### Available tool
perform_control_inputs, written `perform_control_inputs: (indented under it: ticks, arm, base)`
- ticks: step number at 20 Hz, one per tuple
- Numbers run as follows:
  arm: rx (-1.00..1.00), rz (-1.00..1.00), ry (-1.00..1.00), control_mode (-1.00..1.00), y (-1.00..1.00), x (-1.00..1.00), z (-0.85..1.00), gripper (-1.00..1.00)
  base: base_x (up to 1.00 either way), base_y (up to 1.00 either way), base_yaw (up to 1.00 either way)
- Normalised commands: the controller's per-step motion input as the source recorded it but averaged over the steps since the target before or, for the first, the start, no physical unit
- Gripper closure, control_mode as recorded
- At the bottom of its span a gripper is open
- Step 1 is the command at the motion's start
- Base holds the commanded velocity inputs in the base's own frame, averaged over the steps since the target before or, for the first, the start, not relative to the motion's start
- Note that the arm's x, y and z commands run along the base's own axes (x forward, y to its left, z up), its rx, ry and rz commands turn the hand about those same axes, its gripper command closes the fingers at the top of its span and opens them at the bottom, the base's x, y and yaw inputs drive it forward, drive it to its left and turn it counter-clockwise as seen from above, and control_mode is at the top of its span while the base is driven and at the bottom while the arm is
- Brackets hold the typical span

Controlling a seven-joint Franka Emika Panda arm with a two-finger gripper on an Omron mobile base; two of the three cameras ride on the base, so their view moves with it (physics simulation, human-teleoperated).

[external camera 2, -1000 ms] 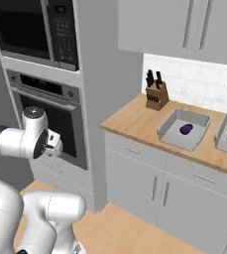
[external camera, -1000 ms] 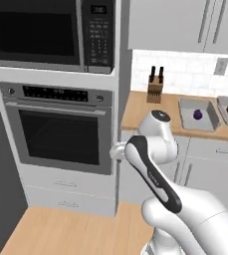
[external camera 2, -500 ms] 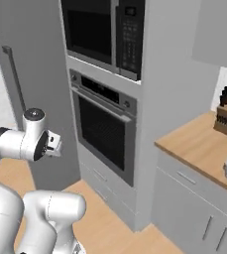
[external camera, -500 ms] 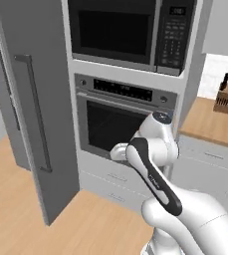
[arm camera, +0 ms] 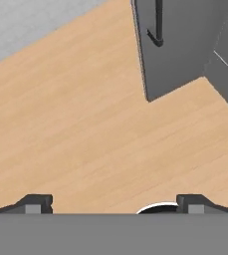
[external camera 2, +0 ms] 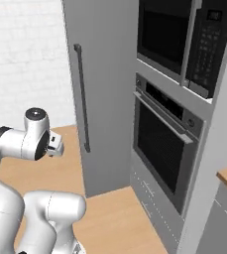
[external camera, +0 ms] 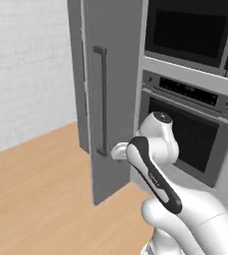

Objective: Place one eggplant and one chicken drumstick in each tupperware on the nearby counter, to pack two identical lunches.

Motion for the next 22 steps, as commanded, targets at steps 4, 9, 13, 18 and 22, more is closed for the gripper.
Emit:
perform_control_inputs:
  ticks: [4,9,13,18,22]
  arm:
    - [0.00,0.00,0.00,1.00,0.00,0.00,0.00,-1.00]
    - [0.00,0.00,0.00,1.00,0.00,0.00,0.00,-1.00]
    - [0.00,0.00,0.00,1.00,0.00,0.00,0.00,-1.00]
    - [0.00,0.00,0.00,1.00,0.00,0.00,0.00,-1.00]
    - [0.00,0.00,0.00,1.00,0.00,0.00,0.00,-1.00]
  base:
    - [-0.90,1.00,0.62]
    - [-0.17,1.00,0.39]
    - [1.00,0.94,0.10]
    - [1.00,0.43,-0.03]
    - [-0.39,-0.54,0.21]
